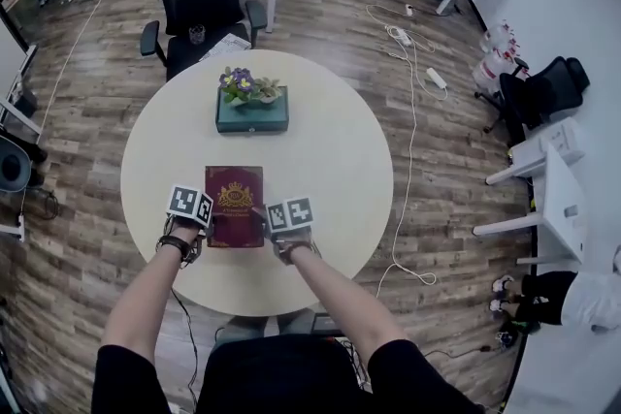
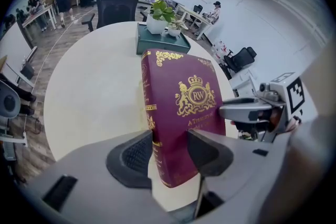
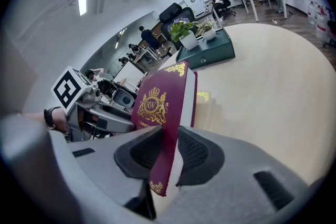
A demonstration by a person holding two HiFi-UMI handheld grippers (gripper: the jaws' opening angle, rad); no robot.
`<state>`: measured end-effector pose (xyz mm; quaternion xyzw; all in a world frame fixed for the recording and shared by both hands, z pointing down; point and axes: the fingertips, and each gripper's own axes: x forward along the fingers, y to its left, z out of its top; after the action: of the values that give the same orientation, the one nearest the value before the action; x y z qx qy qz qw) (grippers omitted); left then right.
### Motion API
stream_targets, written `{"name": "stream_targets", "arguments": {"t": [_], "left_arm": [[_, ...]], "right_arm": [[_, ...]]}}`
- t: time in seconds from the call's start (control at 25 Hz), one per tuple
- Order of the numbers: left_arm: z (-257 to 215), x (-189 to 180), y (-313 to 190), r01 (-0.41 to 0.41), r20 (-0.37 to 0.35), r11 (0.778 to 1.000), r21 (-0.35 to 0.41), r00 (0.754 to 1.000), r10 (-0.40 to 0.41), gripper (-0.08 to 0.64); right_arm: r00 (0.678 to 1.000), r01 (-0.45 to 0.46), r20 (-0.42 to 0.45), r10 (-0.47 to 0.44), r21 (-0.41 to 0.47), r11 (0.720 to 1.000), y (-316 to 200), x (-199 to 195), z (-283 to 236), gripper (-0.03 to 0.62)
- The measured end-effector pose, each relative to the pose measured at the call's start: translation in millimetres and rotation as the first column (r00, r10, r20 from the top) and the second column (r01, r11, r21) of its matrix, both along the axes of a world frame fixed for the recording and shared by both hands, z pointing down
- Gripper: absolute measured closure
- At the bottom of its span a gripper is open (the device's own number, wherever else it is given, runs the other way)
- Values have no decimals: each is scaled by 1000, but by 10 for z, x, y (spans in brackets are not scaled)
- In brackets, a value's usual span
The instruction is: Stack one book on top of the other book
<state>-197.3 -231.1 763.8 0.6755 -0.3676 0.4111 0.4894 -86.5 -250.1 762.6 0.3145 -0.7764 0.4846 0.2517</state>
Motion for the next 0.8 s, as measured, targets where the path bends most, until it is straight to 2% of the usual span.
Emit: {"name": "stream_targets", "arguments": {"t": [0.4, 0.8], "left_arm": [[309, -21, -153, -23, -22, 999, -45, 1000, 22, 360], [468, -37, -280, -15, -75, 996, -84, 997, 9, 357]], "right_arm": [[998, -57, -31, 56, -57, 997, -82, -9, 317, 506], [996, -70, -63, 65, -79, 994, -212, -43, 442, 491]]}}
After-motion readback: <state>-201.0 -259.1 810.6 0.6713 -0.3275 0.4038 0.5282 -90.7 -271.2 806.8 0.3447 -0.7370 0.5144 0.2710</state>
